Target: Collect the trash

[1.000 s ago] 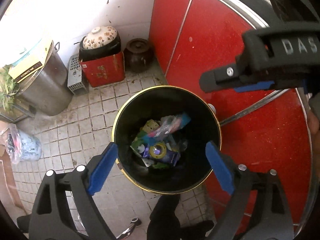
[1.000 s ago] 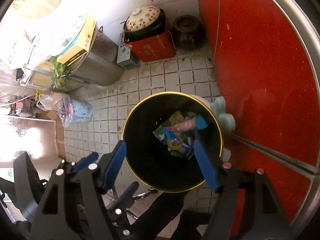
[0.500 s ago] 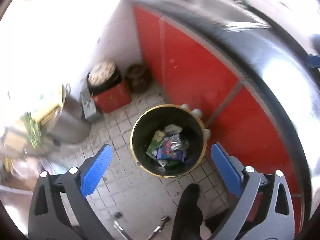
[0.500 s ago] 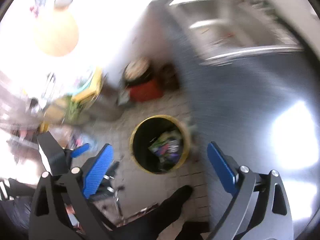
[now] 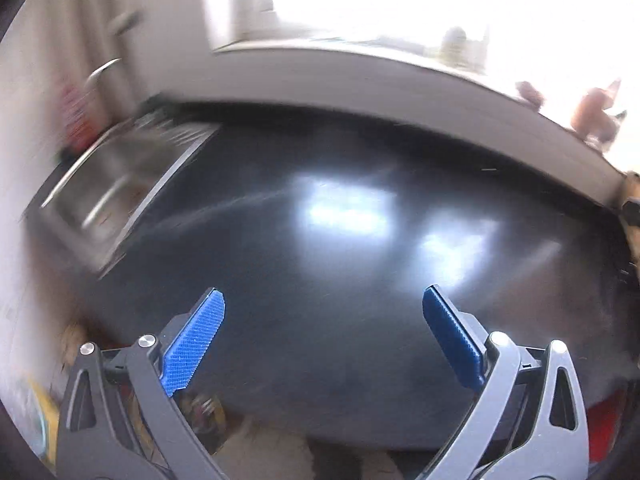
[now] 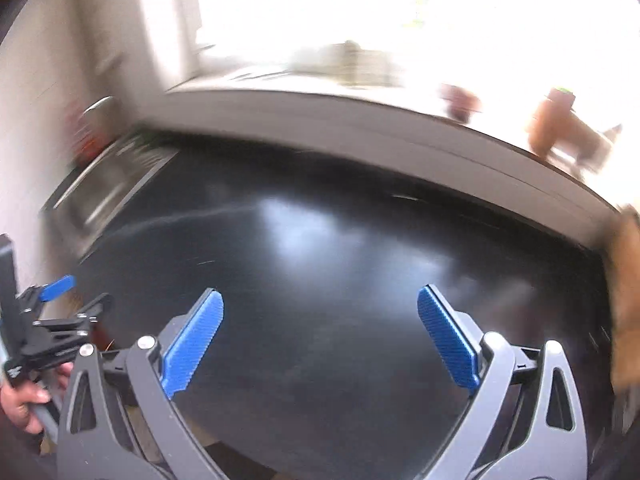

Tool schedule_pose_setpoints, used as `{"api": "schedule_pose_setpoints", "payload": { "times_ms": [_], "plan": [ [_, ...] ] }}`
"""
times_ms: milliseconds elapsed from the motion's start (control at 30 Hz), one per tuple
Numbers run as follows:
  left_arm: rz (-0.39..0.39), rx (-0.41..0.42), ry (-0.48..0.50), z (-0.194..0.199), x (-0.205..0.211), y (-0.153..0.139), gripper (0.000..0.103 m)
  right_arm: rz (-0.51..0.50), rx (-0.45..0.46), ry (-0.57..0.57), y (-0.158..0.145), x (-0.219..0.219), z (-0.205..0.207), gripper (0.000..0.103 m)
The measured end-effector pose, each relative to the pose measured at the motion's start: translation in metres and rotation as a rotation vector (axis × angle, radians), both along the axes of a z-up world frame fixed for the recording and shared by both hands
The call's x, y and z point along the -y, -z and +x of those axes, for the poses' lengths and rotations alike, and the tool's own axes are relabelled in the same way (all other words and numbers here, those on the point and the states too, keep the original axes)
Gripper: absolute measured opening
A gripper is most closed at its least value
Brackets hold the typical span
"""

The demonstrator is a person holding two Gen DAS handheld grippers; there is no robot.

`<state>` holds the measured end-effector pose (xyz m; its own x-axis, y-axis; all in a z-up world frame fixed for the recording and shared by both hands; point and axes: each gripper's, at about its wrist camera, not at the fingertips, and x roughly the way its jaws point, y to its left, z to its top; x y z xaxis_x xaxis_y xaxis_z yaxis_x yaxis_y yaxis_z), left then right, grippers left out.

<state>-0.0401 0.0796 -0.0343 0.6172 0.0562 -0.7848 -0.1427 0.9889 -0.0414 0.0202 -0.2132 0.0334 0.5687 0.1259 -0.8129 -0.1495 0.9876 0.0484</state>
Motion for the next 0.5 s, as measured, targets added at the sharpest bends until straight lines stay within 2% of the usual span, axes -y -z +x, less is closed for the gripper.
{"api": "schedule_pose_setpoints", "payload": {
  "times_ms": [100, 200, 367, 500],
  "plan": [
    [-0.054, -0.007, 0.111, 0.03, 0.046, -0.01, 0.097, 0.018, -0.004, 0.141, -0.002, 0.055, -0.013, 0.095],
    [-0.041, -0.021, 0.186, 0.05, 0.087, -0.015, 0.097, 0.023, -0.006, 0.229, -0.001, 0.093, -0.022, 0.095],
    [-0.014, -0.047, 0.249, 0.059, 0.129, -0.014, 0.097, 0.033, -0.009, 0.277, -0.001, 0.122, -0.024, 0.095],
    [0.012, -0.059, 0.262, 0.069, 0.137, -0.012, 0.097, 0.047, -0.018, 0.275, 0.003, 0.125, -0.017, 0.095]
  ]
}}
